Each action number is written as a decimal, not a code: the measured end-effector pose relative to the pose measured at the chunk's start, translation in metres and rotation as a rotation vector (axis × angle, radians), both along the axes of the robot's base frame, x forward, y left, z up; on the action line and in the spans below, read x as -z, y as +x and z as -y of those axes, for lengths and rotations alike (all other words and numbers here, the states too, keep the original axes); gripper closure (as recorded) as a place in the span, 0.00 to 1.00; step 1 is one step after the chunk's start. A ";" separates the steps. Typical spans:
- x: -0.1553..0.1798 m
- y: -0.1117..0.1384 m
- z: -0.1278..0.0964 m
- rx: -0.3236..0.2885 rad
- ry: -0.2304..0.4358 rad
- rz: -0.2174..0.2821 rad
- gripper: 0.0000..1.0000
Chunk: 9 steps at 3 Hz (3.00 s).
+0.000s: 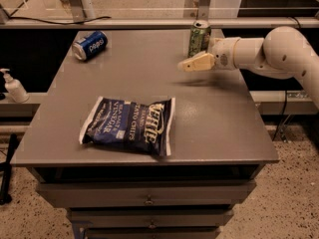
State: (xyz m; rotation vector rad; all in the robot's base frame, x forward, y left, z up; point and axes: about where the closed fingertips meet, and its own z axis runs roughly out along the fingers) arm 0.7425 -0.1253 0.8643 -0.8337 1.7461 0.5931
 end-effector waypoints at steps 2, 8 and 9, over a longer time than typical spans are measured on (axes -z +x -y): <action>0.018 0.046 0.018 0.128 0.038 0.106 0.00; -0.099 -0.036 -0.138 -0.207 0.517 -0.042 1.00; -0.099 -0.036 -0.138 -0.207 0.517 -0.042 1.00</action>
Offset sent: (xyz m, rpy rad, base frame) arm 0.0809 -0.0413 -0.0227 0.0523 -0.1856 -0.2198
